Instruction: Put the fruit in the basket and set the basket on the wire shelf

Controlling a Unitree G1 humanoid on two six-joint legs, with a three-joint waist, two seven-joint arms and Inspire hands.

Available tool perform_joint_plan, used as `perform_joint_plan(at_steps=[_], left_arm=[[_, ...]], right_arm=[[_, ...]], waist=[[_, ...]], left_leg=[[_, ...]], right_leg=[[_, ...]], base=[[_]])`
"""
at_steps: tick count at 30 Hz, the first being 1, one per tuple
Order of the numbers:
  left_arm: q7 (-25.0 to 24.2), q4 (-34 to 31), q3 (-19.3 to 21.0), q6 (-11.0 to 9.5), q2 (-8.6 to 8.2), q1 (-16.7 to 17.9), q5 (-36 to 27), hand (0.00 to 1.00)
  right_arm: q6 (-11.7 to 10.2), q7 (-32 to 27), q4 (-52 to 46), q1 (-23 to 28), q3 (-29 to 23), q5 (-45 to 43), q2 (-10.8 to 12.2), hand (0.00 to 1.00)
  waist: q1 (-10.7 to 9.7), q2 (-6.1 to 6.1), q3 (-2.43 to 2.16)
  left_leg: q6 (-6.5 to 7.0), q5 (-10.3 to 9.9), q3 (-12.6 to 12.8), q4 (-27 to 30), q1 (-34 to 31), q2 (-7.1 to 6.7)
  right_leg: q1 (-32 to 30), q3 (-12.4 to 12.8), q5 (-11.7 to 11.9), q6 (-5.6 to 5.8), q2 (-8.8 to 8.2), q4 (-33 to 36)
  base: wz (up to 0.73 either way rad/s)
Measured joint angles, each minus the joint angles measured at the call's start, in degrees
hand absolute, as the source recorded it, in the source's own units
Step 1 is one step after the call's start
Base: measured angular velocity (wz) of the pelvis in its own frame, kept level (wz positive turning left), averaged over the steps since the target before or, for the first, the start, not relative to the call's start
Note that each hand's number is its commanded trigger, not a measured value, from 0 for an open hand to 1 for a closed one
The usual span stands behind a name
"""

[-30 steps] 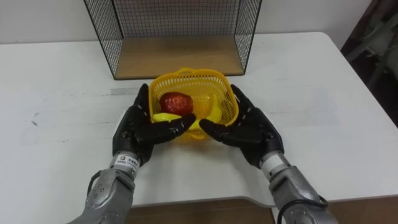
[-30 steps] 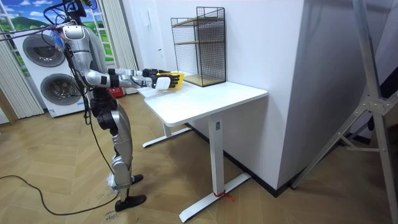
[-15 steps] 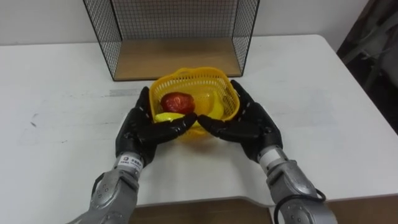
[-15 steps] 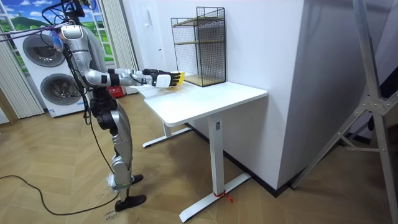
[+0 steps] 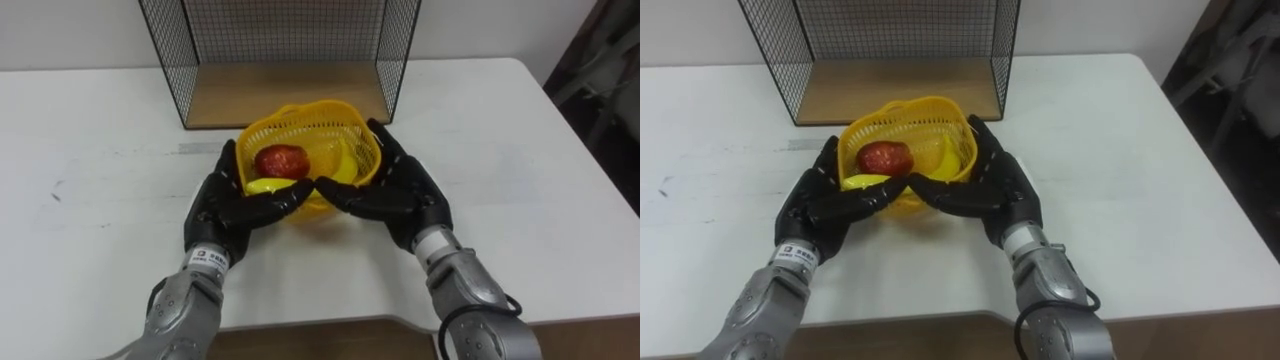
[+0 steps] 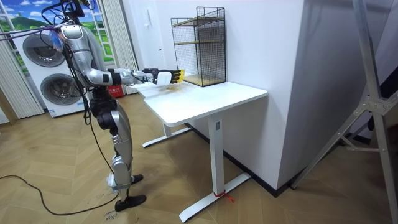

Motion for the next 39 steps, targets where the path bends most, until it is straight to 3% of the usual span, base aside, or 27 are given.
perform_joint_plan(at_steps=[4, 10, 13, 17, 18, 19, 20, 22, 24, 25, 27, 29, 32, 35, 36, 39], left_arm=[[-0.06, 0.00, 0.23, 0.00, -0.08, -0.04, 0.18, 0.00], [-0.02, 0.02, 0.31, -0.38, 0.65, -0.27, 0.08, 0.00], [-0.03, -0.01, 0.47, -0.45, 0.62, -0.27, 0.23, 0.00], [-0.03, -0.02, 0.73, -0.44, 0.76, -0.33, 0.34, 0.00], [-0.02, -0.01, 0.82, -0.45, 0.76, -0.37, 0.31, 0.00], [0.00, -0.02, 0.75, -0.45, 1.25, -0.43, 0.31, 0.00], [0.00, -0.02, 0.74, -0.43, 1.26, -0.37, 0.31, 0.00], [-0.02, -0.01, 0.74, -0.44, 1.13, -0.48, 0.17, 0.00], [-0.15, -0.01, 0.82, -0.45, 0.61, -0.54, 0.36, 0.00], [-0.15, -0.01, 1.02, -0.61, 0.72, -0.55, 0.42, 0.00], [-0.15, -0.01, 0.94, -0.62, 0.89, -0.68, 0.24, 0.00], [-0.34, -0.01, 0.75, -0.62, 0.96, -0.88, -0.17, 0.00], [-0.69, -0.01, 0.56, -0.71, 1.00, -1.59, -0.25, 0.00], [-0.77, -0.01, 0.54, -0.73, 1.14, -1.81, -0.33, 0.00], [-0.75, -0.01, 0.57, -0.73, 1.19, -2.05, -0.60, 0.00], [-0.66, -0.01, 0.34, -0.74, 1.49, -3.25, -0.91, 0.00]], right_arm=[[0.00, -0.22, -0.11, 0.02, -0.07, -0.21, -0.13, 0.00], [-0.04, 1.01, -0.05, 0.02, -0.19, -0.09, -0.44, 0.00], [-0.04, 1.57, 0.28, 0.05, -0.27, -0.16, -0.34, 0.00], [-0.04, 1.83, 0.22, 0.04, -0.16, -0.07, -0.24, 0.00], [-0.04, 1.93, 0.21, 0.03, 0.06, -0.25, -0.01, 0.00], [-0.06, 1.92, 0.21, 0.03, 0.15, -0.29, 0.22, 0.00], [-0.05, 1.90, 0.24, 0.09, 0.16, -0.10, 0.19, 0.00], [-0.05, 1.89, 0.23, -0.03, -0.03, -0.02, -0.19, 0.00], [0.21, 1.96, 0.26, 0.16, -0.20, -0.14, -0.42, 0.00], [0.50, 2.09, 0.26, 0.22, -0.20, -0.15, -0.42, 0.00], [0.54, 2.09, 0.25, 0.21, -0.19, -0.13, -0.39, 0.00], [0.52, 2.09, 0.23, 0.21, -0.09, -0.06, -0.69, 0.00], [0.49, 2.09, -0.03, 0.21, -0.08, 0.44, -1.43, 0.00], [0.49, 1.99, -0.02, 0.17, 0.14, 0.43, -1.90, 0.00], [0.47, 1.95, -0.02, 0.07, 0.35, 0.41, -1.82, 0.00], [0.05, 1.83, -0.02, 0.04, 0.24, 0.58, -1.75, 0.00]], waist=[[0.19, 0.05, 0.07], [0.73, -0.03, 0.41], [1.21, 0.01, 0.42], [1.59, -0.38, 0.16], [1.65, -0.63, 0.07], [1.35, -1.14, 0.50], [1.53, -1.47, 0.77], [1.96, -1.64, 0.62], [2.93, -1.53, 0.52], [3.18, -1.58, 0.03], [3.11, -2.13, -0.61], [3.08, -2.15, -0.62], [2.28, -2.45, -0.71], [2.04, -2.33, -0.54], [2.00, -2.35, -0.39], [1.53, -3.10, 0.08]], left_leg=[[-0.18, -0.55, 0.08, 2.10, -0.06, 0.23], [-1.22, -7.10, -0.11, 13.68, -4.07, 3.18], [-1.70, -7.94, 0.02, 15.98, -5.12, 3.92], [-2.55, -7.14, 0.14, 15.64, -5.71, 3.81], [-2.97, -6.60, 0.14, 16.70, -6.70, 3.74], [-4.12, -4.76, 0.18, 22.17, -10.35, 3.82], [-4.36, -4.37, 0.04, 24.19, -12.40, 3.82], [-4.46, -3.16, -0.16, 17.80, -16.56, 3.66], [-3.75, 4.55, -1.02, 9.11, -18.98, 3.75], [-3.67, 6.48, -1.40, 8.14, -18.77, 3.66], [-2.71, 7.84, -1.44, 7.82, -17.83, 2.11], [-1.45, 8.84, -1.57, 8.66, -17.03, 0.59], [0.32, 7.16, -1.40, 10.04, -16.98, -1.91], [1.70, 3.83, -0.64, 12.78, -16.96, -3.94], [2.27, 2.33, -0.20, 13.70, -17.01, -4.42], [3.78, -0.67, 0.14, 16.34, -16.72, -6.30]], right_leg=[[0.74, -0.15, -0.06, -0.03, 0.06, 0.44], [-2.62, 0.30, -4.71, -1.31, 2.21, 10.46], [-4.22, 0.33, -5.97, -1.93, 2.58, 12.35], [-5.35, 0.42, -6.35, -2.77, 2.38, 13.49], [-5.58, 0.54, -6.58, -3.13, 2.27, 13.99], [-5.54, 0.52, -6.68, -3.29, 1.98, 13.75], [-5.65, 0.56, -6.74, -3.40, 1.68, 13.71], [-6.11, 0.58, -7.02, -3.66, 1.28, 13.63], [-5.98, 0.66, -8.30, -2.90, 0.88, 14.15], [-5.47, 1.08, -8.74, -2.03, 0.86, 14.10], [-4.59, 1.26, -9.44, -1.40, -0.06, 13.97], [-3.20, 1.36, -10.53, -0.63, -1.15, 13.82], [-2.27, 1.22, -12.34, 1.08, -3.86, 13.94], [-1.10, 1.00, -13.93, 2.77, -5.98, 15.40], [-1.46, 0.73, -14.39, 3.57, -6.82, 18.04], [-4.55, 0.26, -14.51, 4.01, -9.48, 29.04]], base=[[0.01], [-0.07], [-0.02], [0.01], [0.25], [0.24], [0.24], [-0.05], [-0.31], [-0.25], [-0.10], [0.01], [0.17], [0.06], [0.00], [0.19]])
